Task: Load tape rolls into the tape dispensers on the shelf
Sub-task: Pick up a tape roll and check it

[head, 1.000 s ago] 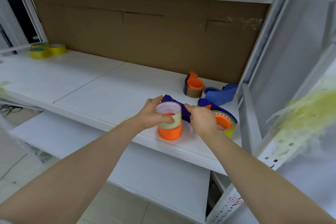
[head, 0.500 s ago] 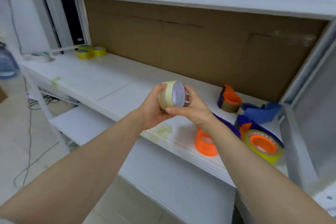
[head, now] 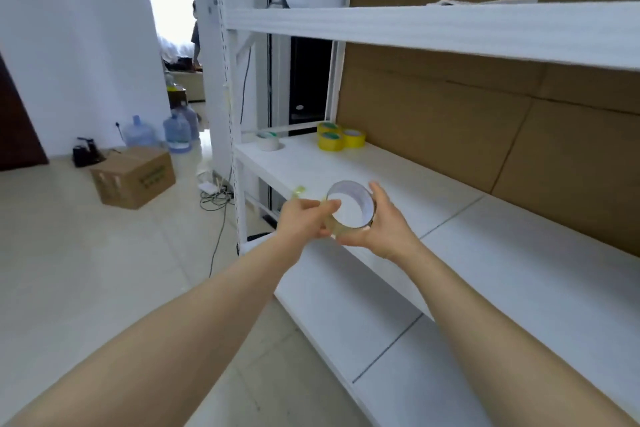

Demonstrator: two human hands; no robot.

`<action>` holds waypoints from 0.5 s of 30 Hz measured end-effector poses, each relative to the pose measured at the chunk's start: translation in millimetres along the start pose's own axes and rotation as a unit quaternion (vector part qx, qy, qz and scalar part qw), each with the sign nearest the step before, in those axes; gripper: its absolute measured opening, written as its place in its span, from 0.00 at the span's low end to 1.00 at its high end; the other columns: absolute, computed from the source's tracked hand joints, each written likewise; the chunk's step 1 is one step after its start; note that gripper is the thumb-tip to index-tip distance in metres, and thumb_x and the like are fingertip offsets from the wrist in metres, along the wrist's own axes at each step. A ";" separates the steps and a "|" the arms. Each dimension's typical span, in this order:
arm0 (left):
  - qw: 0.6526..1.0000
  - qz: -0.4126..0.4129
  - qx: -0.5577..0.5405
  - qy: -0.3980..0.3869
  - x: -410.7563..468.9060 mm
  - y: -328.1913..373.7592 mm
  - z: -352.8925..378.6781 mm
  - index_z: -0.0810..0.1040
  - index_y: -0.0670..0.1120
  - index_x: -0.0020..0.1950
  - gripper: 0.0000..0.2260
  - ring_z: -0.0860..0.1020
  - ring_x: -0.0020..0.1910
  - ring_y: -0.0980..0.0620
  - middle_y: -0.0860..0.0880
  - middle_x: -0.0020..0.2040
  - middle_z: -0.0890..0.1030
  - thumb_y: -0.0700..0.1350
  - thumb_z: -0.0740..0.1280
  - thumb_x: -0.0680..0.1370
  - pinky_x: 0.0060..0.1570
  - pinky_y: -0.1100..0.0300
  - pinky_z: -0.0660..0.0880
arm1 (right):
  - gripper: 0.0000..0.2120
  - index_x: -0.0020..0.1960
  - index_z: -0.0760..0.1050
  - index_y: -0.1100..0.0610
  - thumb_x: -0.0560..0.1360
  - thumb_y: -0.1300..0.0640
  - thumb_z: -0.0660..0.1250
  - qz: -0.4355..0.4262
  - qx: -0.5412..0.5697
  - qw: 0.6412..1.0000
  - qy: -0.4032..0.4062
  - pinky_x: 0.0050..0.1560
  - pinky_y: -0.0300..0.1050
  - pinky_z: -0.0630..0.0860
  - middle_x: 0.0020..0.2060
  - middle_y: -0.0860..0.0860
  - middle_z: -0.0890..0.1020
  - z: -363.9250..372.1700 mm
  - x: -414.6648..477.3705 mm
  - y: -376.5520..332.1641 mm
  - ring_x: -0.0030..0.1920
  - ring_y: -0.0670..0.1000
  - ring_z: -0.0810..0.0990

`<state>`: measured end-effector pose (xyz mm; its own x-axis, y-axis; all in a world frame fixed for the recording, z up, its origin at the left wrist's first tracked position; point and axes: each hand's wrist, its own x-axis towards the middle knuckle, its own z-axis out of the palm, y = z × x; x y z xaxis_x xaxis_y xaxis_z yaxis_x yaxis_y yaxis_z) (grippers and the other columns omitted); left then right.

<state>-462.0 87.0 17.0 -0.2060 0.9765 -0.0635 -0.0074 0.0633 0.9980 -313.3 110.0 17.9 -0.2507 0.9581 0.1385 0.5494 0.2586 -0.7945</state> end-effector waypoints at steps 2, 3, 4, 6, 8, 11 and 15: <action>1.000 -0.011 -0.014 0.001 25.8 -1.2 -27.0 0.79 0.38 0.39 0.11 0.77 0.28 0.54 0.48 0.28 0.76 0.46 0.73 0.73 0.45 0.59 0.81 | 0.51 0.75 0.54 0.52 0.61 0.51 0.79 -0.020 -0.021 1.000 0.001 0.65 0.46 0.67 0.71 0.49 0.64 23.3 29.6 -9.7 0.70 0.51 0.65; 1.000 -0.016 -0.020 -0.006 38.7 -1.1 -37.9 0.79 0.38 0.39 0.11 0.77 0.28 0.54 0.47 0.29 0.76 0.46 0.73 0.73 0.45 0.59 0.81 | 0.48 0.74 0.57 0.52 0.61 0.50 0.79 -0.029 -0.036 0.999 0.010 0.63 0.44 0.68 0.69 0.50 0.66 32.0 44.8 -13.7 0.68 0.51 0.67; 0.999 -0.022 -0.028 -0.013 52.6 -1.6 -47.5 0.79 0.38 0.41 0.12 0.77 0.29 0.54 0.47 0.31 0.77 0.47 0.73 0.73 0.45 0.59 0.81 | 0.46 0.72 0.59 0.52 0.61 0.49 0.79 -0.032 -0.049 0.998 0.018 0.61 0.42 0.67 0.68 0.50 0.66 39.8 60.8 -17.1 0.67 0.50 0.68; 0.999 -0.039 -0.031 -0.010 83.1 -2.2 -63.9 0.80 0.39 0.44 0.15 0.79 0.34 0.53 0.46 0.35 0.79 0.52 0.72 0.73 0.45 0.58 0.81 | 0.43 0.71 0.61 0.51 0.61 0.50 0.78 -0.031 -0.071 0.997 0.026 0.60 0.41 0.67 0.66 0.50 0.67 53.0 95.3 -22.1 0.65 0.49 0.69; 0.998 -0.058 -0.032 0.010 119.9 -1.8 -78.8 0.78 0.41 0.44 0.17 0.79 0.40 0.49 0.44 0.41 0.81 0.56 0.70 0.73 0.46 0.55 0.80 | 0.42 0.70 0.62 0.52 0.61 0.50 0.78 -0.023 -0.080 0.996 0.034 0.58 0.41 0.68 0.65 0.50 0.67 65.2 133.9 -25.0 0.63 0.49 0.70; 0.998 -0.057 0.007 0.025 185.0 0.2 -100.3 0.77 0.41 0.49 0.17 0.80 0.45 0.48 0.43 0.49 0.82 0.56 0.67 0.75 0.48 0.55 0.78 | 0.43 0.71 0.60 0.53 0.62 0.48 0.77 0.011 -0.060 0.997 0.053 0.57 0.43 0.69 0.66 0.50 0.67 84.3 199.1 -22.6 0.63 0.50 0.70; 0.996 -0.041 0.077 0.025 273.3 11.5 -129.2 0.76 0.38 0.58 0.16 0.79 0.42 0.51 0.44 0.49 0.82 0.49 0.66 0.77 0.44 0.60 0.76 | 0.43 0.71 0.59 0.55 0.63 0.48 0.76 0.064 -0.053 0.993 0.082 0.59 0.47 0.69 0.66 0.51 0.70 106.3 289.2 -18.4 0.66 0.53 0.69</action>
<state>-644.8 328.0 11.9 -0.2586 0.9555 -0.1416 0.1235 0.1781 0.9762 -480.6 369.2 9.8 -0.0452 0.9890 0.1407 0.6516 0.1360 -0.7462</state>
